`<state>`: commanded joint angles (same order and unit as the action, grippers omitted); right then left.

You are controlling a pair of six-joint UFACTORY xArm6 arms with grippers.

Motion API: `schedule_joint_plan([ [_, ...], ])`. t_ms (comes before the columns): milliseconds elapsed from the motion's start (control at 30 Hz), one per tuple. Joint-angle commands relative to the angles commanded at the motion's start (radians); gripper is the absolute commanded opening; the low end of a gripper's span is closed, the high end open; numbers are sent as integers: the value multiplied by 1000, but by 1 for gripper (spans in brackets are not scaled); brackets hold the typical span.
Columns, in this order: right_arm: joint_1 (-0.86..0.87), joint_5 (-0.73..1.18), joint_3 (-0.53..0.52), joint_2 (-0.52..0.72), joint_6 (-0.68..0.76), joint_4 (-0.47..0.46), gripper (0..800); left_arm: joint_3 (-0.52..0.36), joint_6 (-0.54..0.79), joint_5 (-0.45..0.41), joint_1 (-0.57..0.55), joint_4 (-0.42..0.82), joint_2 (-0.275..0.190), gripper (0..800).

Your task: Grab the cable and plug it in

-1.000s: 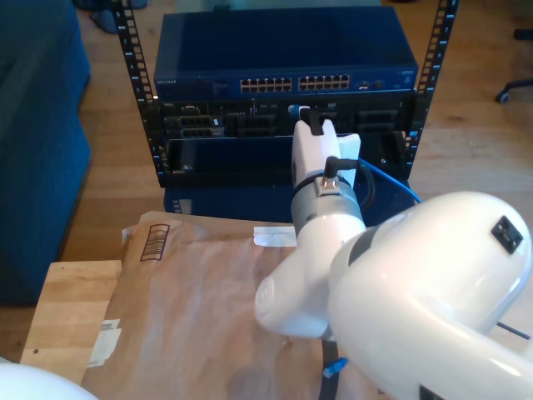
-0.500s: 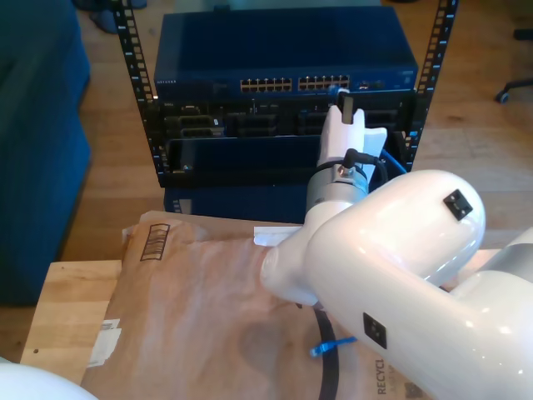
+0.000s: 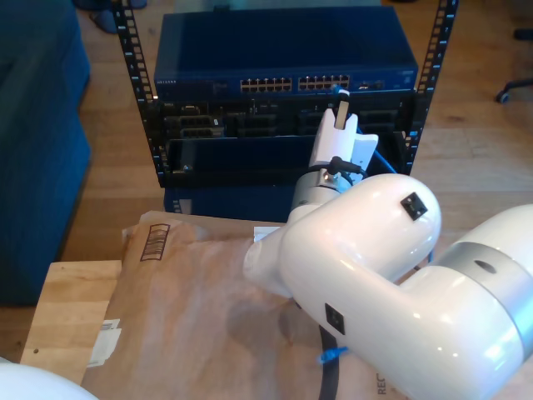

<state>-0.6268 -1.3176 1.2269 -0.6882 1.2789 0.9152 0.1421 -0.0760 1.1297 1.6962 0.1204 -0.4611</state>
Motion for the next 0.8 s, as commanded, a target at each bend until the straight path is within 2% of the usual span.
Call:
schedule_joint_plan([
  [433, 40, 5, -3, -23, 2, -2, 0, 0, 0, 0, 0, 0, 0, 800],
  [800, 61, 5, 52, -61, 2, -5, 0, 0, 0, 0, 0, 0, 0, 800],
])
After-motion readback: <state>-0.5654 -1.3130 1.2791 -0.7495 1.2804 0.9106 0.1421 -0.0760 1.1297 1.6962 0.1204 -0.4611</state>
